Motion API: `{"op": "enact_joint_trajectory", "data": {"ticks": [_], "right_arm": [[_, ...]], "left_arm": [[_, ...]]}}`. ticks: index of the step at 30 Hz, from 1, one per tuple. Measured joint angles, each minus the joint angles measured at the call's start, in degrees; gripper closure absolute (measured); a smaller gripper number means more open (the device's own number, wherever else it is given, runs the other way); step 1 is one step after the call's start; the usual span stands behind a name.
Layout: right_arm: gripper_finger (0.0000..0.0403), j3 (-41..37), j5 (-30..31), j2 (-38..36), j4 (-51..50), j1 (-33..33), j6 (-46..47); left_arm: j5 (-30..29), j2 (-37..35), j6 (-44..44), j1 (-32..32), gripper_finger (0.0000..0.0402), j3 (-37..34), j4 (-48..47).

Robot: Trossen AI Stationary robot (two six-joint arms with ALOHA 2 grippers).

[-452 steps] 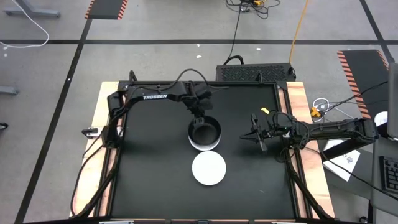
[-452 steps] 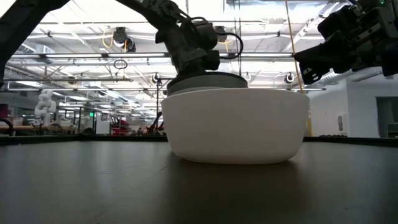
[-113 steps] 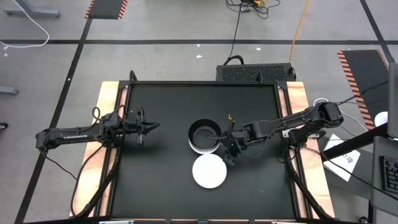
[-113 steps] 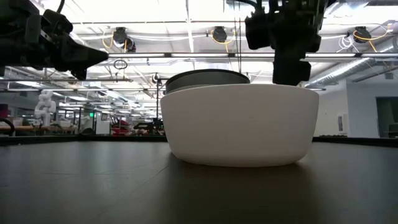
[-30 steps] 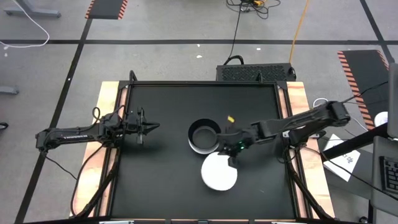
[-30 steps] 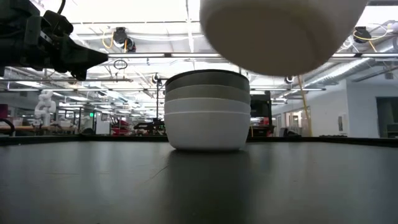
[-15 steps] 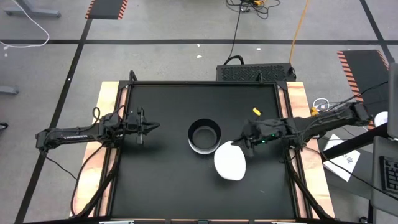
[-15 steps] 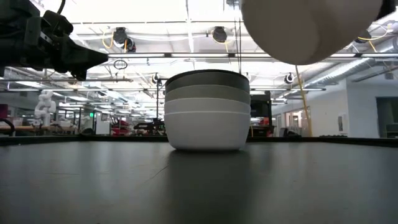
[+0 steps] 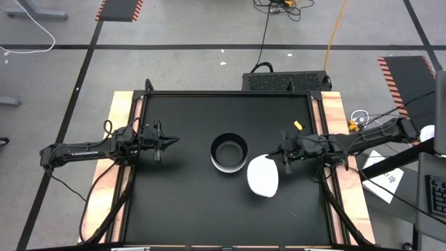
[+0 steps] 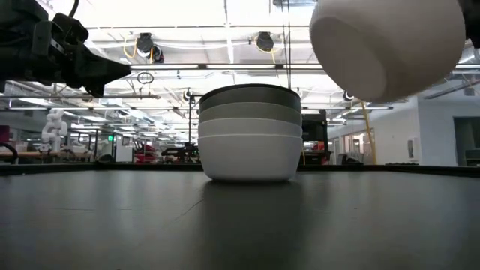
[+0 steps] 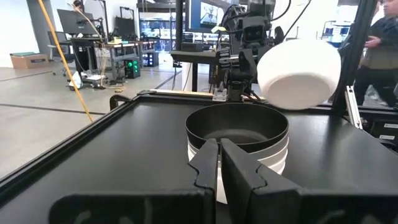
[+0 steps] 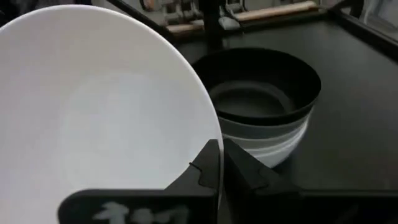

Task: Nest bowls inside each other
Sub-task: Stack the white bowl on top of the black bowl

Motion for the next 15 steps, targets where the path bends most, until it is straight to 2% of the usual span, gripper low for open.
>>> {"op": "enact_joint_trajectory", "data": {"ticks": [4,15], "right_arm": [[0.0403,-3.64,-0.51,-2.25,7.90,0.02,-0.73],[0.0403,-10.88,-0.42,-9.43,11.35,0.07,-1.71]], "left_arm": [[-0.05,0.01,0.00,0.00,0.0380,0.00,0.02],[-1.08,0.01,-0.07,0.00,0.0380,0.00,0.04]]}}
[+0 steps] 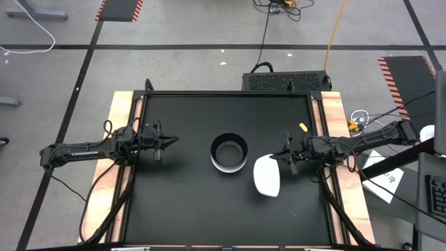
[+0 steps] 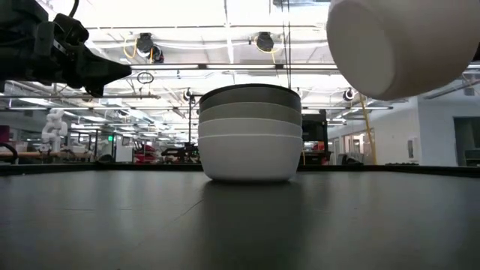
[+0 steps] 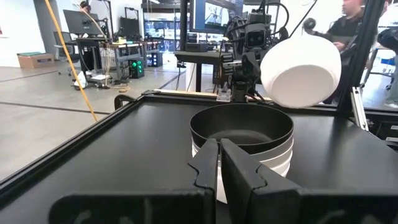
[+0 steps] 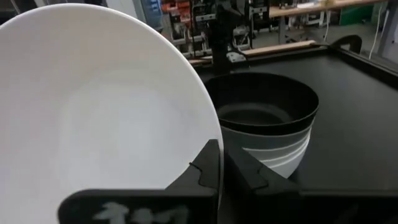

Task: Nest bowls inside each other
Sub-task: Stack the white bowl on top of the black bowl

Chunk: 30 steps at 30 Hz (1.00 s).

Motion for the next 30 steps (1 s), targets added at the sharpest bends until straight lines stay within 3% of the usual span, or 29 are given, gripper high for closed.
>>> {"op": "enact_joint_trajectory", "data": {"ticks": [16,30], "right_arm": [[0.0403,-6.03,1.88,-10.68,0.17,-0.02,-2.19],[0.0403,-9.06,1.88,-12.95,3.94,-0.02,-3.32]], "left_arm": [[-0.04,-0.01,-0.14,0.00,0.0380,0.00,0.48],[-0.07,0.00,-0.13,0.00,0.0380,0.00,1.01]]}}
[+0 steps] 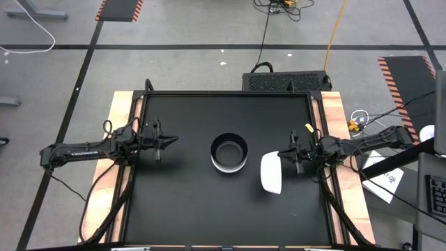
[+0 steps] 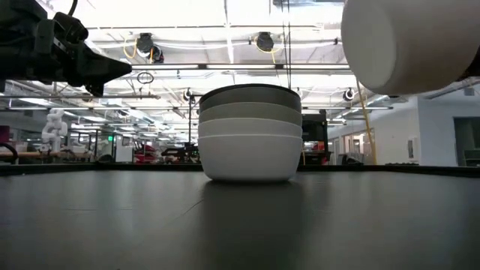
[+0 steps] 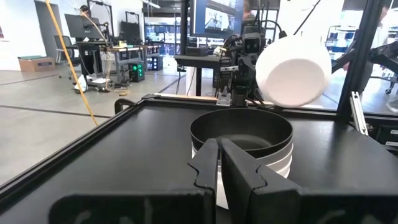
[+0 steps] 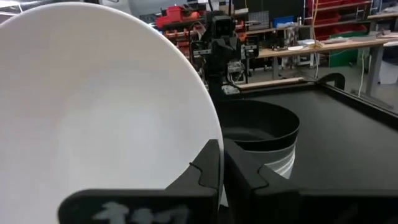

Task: Nest bowls inside each other
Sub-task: Stack the white bowl on top of the black bowl

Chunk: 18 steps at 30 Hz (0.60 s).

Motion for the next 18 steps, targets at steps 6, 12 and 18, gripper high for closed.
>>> {"op": "enact_joint_trajectory", "data": {"ticks": [6,12,18], "right_arm": [[0.0403,-0.07,0.01,0.02,-0.10,0.00,-0.07],[0.0403,-0.13,3.05,0.17,0.97,-0.19,-2.91],[0.0403,0.61,2.36,3.22,8.22,-3.32,-4.82]], "left_arm": [[0.00,-0.01,0.02,-0.02,0.0380,0.00,0.12],[0.00,0.00,0.41,0.00,0.0380,0.00,0.22],[0.00,-0.02,1.30,0.00,0.0380,0.00,0.39]]}}
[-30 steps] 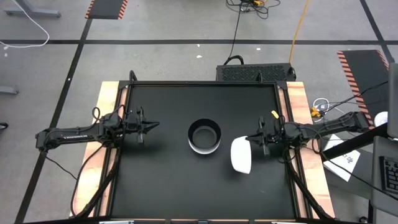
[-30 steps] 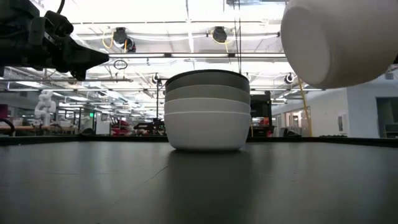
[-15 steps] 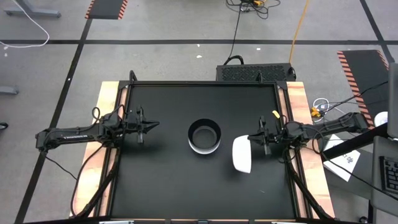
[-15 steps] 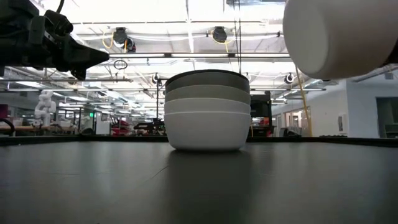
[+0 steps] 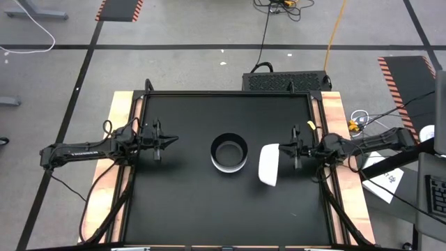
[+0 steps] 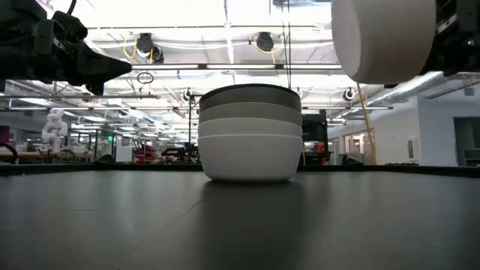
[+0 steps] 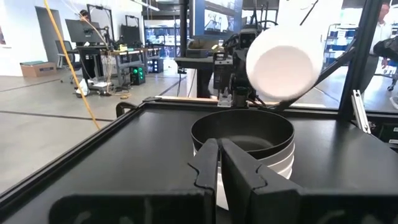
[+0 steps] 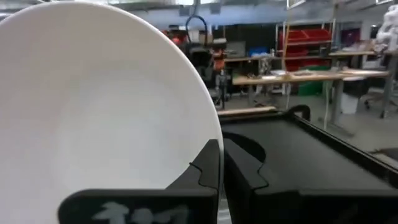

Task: Nest bowls inside each other
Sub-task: Stack the white bowl on top of the black bowl

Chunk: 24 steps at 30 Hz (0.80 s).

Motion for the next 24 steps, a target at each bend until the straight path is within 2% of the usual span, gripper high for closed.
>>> {"op": "enact_joint_trajectory", "data": {"ticks": [4,8,12,15,19,22,24], "right_arm": [[0.0403,1.80,-5.14,4.48,0.25,-3.38,-0.61],[0.0403,5.34,-7.17,9.33,3.00,-7.63,-1.69],[0.0403,10.50,-18.44,15.04,2.25,-12.61,-1.39],[0.0403,14.90,-21.12,19.76,2.85,-15.92,-1.89],[0.0403,20.28,-28.29,26.77,2.06,-20.23,-1.99],[0.0403,24.41,-29.30,31.70,2.20,-23.20,-2.14],[0.0403,27.60,-32.23,34.84,1.72,-25.50,-1.85]], "left_arm": [[0.00,0.00,0.03,-0.02,0.0380,0.00,-0.01],[0.00,0.01,0.03,0.00,0.0380,0.00,-0.04],[0.02,0.02,0.03,-0.02,0.0380,0.00,-0.05],[0.02,0.00,0.03,-0.02,0.0380,0.00,-0.09],[0.02,0.02,0.10,-0.01,0.0380,0.00,-1.17],[0.02,0.02,0.81,-0.01,0.0380,0.00,-1.60],[0.02,0.01,1.52,-0.01,0.0380,0.00,-1.57]]}}
